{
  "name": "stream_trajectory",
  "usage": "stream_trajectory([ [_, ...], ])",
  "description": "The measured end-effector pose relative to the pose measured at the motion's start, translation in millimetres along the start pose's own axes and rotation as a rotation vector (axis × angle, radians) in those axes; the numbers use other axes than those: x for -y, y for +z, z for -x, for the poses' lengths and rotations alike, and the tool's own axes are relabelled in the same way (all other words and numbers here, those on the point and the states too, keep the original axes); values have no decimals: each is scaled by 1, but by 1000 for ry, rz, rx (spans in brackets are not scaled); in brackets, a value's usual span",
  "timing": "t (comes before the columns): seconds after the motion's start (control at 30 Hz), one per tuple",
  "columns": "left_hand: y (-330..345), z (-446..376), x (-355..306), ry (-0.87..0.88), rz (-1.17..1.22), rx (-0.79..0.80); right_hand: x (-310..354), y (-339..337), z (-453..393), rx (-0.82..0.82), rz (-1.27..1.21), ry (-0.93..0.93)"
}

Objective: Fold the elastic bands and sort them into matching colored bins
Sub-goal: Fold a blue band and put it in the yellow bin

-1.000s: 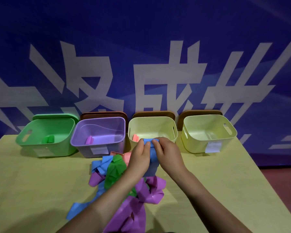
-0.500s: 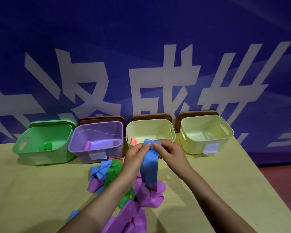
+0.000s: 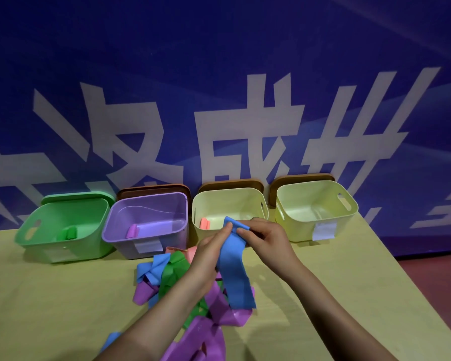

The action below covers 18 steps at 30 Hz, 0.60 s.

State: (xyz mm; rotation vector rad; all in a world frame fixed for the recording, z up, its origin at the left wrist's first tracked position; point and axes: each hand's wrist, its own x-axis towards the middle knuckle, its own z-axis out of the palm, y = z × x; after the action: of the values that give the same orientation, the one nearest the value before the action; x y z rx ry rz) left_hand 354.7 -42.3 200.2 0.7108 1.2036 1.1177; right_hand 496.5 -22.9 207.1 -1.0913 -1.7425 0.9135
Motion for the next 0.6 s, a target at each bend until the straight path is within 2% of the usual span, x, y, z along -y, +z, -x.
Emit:
stream_trajectory([
  [0.1,1,-3,-1,-58,80,-17,-9,-2,-1,52,254,-114],
  [0.23,1,-3,2,-81,89,0,-14,-6,4,98,295,-161],
  [0.33,0,-2,8,-46,-20,17,-14,-12,8,172,198,-113],
  [0.43,3,-2,10,-34,2,40,-15,-16,13,214,3,23],
  [0.6,4,2,8,68,-27,121,-12,-15,15,140,-311,205],
])
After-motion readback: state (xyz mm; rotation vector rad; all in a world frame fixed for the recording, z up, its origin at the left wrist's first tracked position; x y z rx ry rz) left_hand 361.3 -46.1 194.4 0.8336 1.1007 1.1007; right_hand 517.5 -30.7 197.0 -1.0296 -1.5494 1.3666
